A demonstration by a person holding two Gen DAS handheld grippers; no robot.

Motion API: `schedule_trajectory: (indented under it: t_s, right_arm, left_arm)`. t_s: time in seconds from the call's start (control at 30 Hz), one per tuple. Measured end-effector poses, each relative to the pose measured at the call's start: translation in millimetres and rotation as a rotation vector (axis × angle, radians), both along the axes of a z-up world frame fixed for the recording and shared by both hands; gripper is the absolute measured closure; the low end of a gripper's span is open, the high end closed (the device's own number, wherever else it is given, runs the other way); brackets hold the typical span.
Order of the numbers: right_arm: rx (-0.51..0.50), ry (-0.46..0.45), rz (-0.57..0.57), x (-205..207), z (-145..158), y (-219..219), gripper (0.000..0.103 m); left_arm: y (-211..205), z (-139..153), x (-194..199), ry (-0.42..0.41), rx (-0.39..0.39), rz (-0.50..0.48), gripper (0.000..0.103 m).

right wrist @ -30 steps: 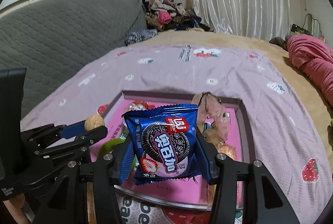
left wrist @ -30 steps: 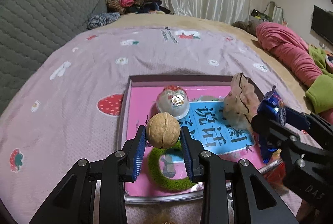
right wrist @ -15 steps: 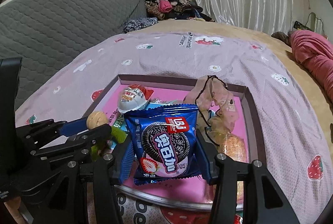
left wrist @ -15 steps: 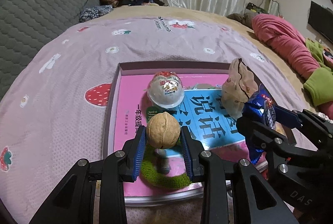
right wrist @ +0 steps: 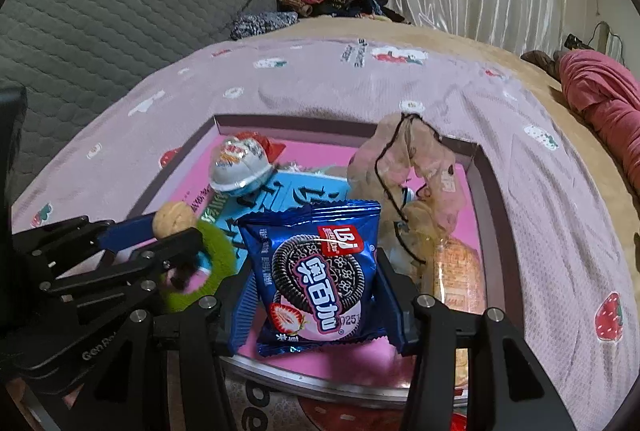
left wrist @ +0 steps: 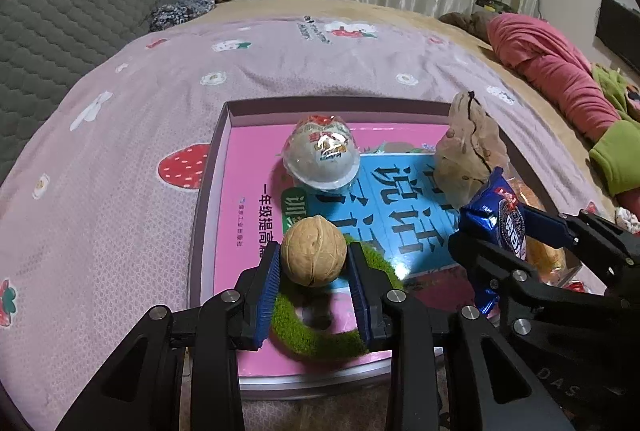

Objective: Organize objects
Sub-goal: 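Carry the walnut and blue cookie pack with both tools over the tray, then lower the walnut into the green ring with the left tool while the right tool lowers the cookie pack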

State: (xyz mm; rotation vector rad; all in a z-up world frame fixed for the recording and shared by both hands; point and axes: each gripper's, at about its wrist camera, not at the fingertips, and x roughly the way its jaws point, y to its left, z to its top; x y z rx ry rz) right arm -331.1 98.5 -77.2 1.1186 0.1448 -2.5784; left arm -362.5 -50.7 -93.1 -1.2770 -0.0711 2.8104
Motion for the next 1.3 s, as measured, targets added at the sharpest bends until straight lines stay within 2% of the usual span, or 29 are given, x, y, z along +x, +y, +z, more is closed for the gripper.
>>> schedule_trajectory:
  t_s: [0.67, 1.07, 1.3]
  right_arm:
    - [0.033, -0.073, -0.015, -11.7, -22.6, -0.6, 0.05]
    - [0.043, -0.081, -0.016, -11.5, -25.2, -0.3, 0.049]
    - [0.034, -0.063, -0.018, -9.6, -19.3, 0.6, 0.044]
  left_arm:
    - [0.3, -6.6, -1.1, -0.03, -0.016, -0.014, 0.069]
    - [-4.3, -7.8, -2.9, -0.032, -0.003, -0.007, 0.066]
    - [-8.0, -7.1, -1.5, -0.036, 0.014, 0.0, 0.062]
